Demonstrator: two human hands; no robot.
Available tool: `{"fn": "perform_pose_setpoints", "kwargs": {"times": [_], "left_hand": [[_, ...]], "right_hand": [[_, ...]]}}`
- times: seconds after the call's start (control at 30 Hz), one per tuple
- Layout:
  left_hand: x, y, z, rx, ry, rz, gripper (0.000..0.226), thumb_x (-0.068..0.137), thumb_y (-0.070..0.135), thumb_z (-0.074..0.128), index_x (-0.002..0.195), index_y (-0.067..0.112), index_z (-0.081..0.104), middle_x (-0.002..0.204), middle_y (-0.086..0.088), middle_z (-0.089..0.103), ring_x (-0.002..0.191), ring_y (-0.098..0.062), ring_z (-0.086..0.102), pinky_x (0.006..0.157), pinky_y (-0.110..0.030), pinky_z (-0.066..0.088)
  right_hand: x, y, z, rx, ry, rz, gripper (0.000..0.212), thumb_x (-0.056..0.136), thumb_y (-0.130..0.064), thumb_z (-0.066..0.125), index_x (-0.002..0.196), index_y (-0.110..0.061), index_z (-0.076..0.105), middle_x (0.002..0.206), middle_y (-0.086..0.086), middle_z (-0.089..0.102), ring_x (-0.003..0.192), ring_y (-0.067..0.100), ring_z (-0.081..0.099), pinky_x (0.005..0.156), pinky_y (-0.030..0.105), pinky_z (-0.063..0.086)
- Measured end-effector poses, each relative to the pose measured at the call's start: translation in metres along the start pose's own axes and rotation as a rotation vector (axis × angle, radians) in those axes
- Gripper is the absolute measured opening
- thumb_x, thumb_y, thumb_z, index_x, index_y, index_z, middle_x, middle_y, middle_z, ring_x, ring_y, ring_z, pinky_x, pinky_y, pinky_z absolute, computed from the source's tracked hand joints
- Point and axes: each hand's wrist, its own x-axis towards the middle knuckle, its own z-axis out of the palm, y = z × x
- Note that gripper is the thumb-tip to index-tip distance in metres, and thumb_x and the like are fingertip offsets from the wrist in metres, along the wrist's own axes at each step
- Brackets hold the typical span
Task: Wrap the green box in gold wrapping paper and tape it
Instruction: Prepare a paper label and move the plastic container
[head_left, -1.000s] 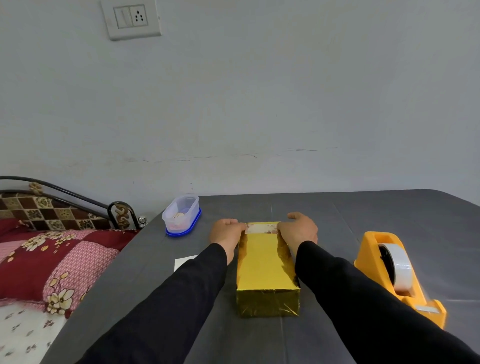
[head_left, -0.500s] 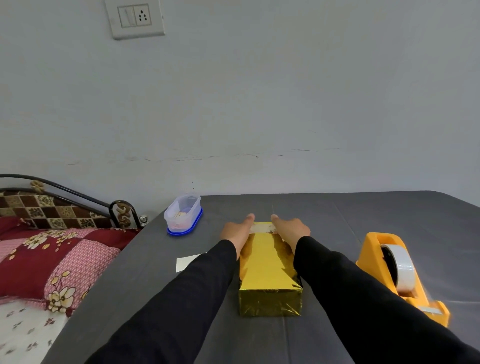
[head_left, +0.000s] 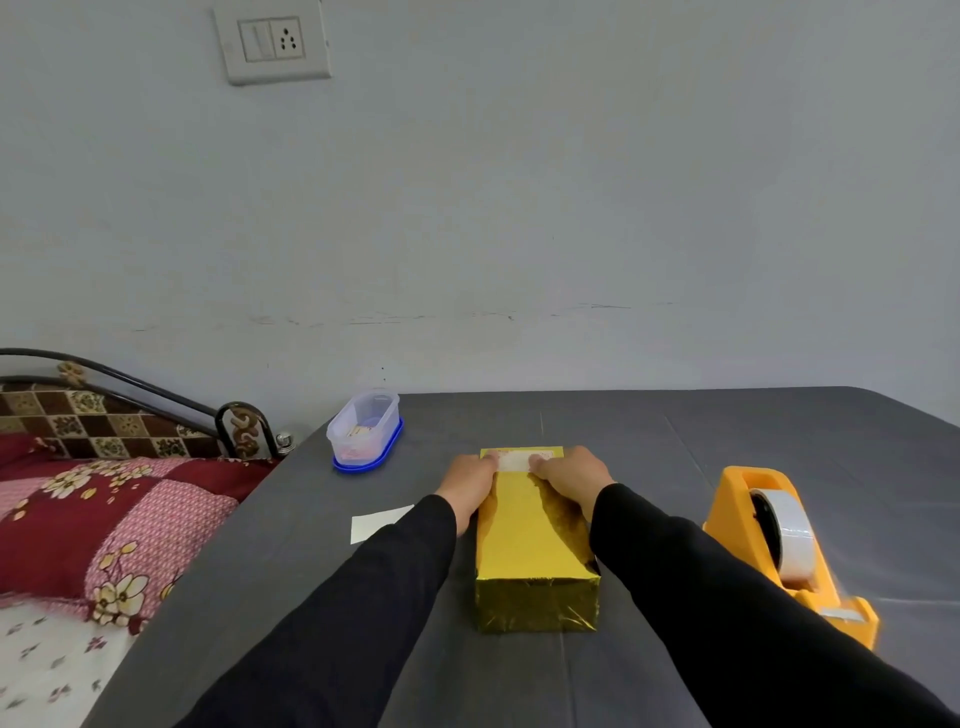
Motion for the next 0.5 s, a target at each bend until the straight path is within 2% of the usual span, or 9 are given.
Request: {"fn": "perform_pose_setpoints", "kwargs": {"times": [0.1, 0.17, 0.2, 0.27, 0.3, 0.33, 0.4, 0.43, 0.5], "left_hand": [[0.0, -0.001, -0.005, 0.019, -0.011, 0.027, 0.035, 0.11, 0.041, 0.034, 0.109, 0.013, 0.055, 0.101, -0.007, 0.057, 0.098, -0.02, 0.057, 0.086, -0.031, 0.046], [-0.001, 0.001, -0.016, 0.08, -0.012, 0.131, 0.031, 0.11, 0.037, 0.036, 0.095, 0.018, 0.055, 0.098, -0.003, 0.056, 0.088, -0.012, 0.054, 0.079, -0.026, 0.044], [-0.002, 0.003, -0.025, 0.121, 0.012, 0.201, 0.026, 0.109, 0.034, 0.04, 0.093, 0.021, 0.057, 0.098, -0.001, 0.056, 0.085, -0.009, 0.053, 0.079, -0.026, 0.044], [0.001, 0.008, -0.05, 0.18, 0.1, 0.308, 0.019, 0.104, 0.027, 0.05, 0.105, 0.018, 0.067, 0.108, 0.0, 0.061, 0.096, -0.013, 0.058, 0.092, -0.033, 0.047], [0.004, 0.012, -0.061, 0.218, 0.177, 0.338, 0.021, 0.1, 0.022, 0.054, 0.107, 0.012, 0.071, 0.107, -0.001, 0.065, 0.098, -0.017, 0.06, 0.094, -0.036, 0.048], [0.008, 0.013, -0.078, 0.269, 0.262, 0.363, 0.02, 0.096, 0.016, 0.055, 0.101, 0.007, 0.073, 0.097, -0.003, 0.067, 0.091, -0.021, 0.061, 0.086, -0.037, 0.05], [0.014, 0.019, -0.105, 0.425, 0.405, 0.389, 0.02, 0.089, 0.009, 0.053, 0.08, 0.011, 0.07, 0.072, 0.0, 0.061, 0.069, -0.022, 0.055, 0.067, -0.033, 0.044], [0.019, 0.021, -0.122, 0.518, 0.468, 0.381, 0.021, 0.088, 0.009, 0.052, 0.079, 0.015, 0.07, 0.071, 0.002, 0.058, 0.068, -0.02, 0.053, 0.067, -0.03, 0.042], [0.037, 0.024, -0.153, 0.724, 0.527, 0.324, 0.016, 0.091, 0.016, 0.055, 0.092, 0.019, 0.07, 0.089, -0.002, 0.063, 0.088, -0.025, 0.059, 0.084, -0.031, 0.042]], "right_hand": [[-0.008, -0.005, -0.006, -0.082, 0.067, -0.055, 0.023, 0.108, -0.025, 0.045, 0.113, -0.007, 0.057, 0.089, 0.005, 0.057, 0.092, 0.022, 0.06, 0.07, 0.024, 0.046], [-0.014, -0.01, -0.01, -0.129, 0.167, -0.132, 0.014, 0.106, -0.015, 0.044, 0.112, -0.009, 0.055, 0.096, 0.007, 0.057, 0.09, 0.023, 0.057, 0.073, 0.028, 0.048], [-0.016, -0.012, -0.009, -0.123, 0.224, -0.195, 0.02, 0.104, -0.012, 0.045, 0.12, -0.008, 0.056, 0.106, 0.009, 0.06, 0.093, 0.025, 0.058, 0.075, 0.031, 0.05], [-0.017, -0.022, -0.002, -0.06, 0.28, -0.311, 0.039, 0.103, -0.007, 0.044, 0.141, -0.01, 0.053, 0.13, 0.014, 0.061, 0.106, 0.03, 0.063, 0.084, 0.032, 0.054], [-0.018, -0.027, 0.001, -0.021, 0.284, -0.352, 0.044, 0.103, -0.006, 0.043, 0.146, -0.012, 0.051, 0.137, 0.013, 0.059, 0.113, 0.03, 0.063, 0.087, 0.03, 0.053], [-0.016, -0.037, 0.011, 0.012, 0.266, -0.384, 0.045, 0.102, -0.006, 0.043, 0.146, -0.013, 0.053, 0.139, 0.011, 0.059, 0.117, 0.03, 0.063, 0.09, 0.028, 0.051], [-0.012, -0.054, 0.028, 0.066, 0.219, -0.419, 0.042, 0.099, -0.008, 0.045, 0.136, -0.014, 0.063, 0.133, 0.006, 0.064, 0.117, 0.026, 0.064, 0.099, 0.03, 0.052], [-0.009, -0.067, 0.041, 0.069, 0.185, -0.423, 0.039, 0.097, -0.009, 0.047, 0.13, -0.015, 0.068, 0.127, 0.004, 0.069, 0.116, 0.024, 0.065, 0.103, 0.033, 0.053], [0.001, -0.089, 0.067, 0.071, 0.104, -0.405, 0.032, 0.093, -0.011, 0.052, 0.114, -0.016, 0.075, 0.114, 0.003, 0.075, 0.111, 0.023, 0.068, 0.104, 0.037, 0.053]]}}
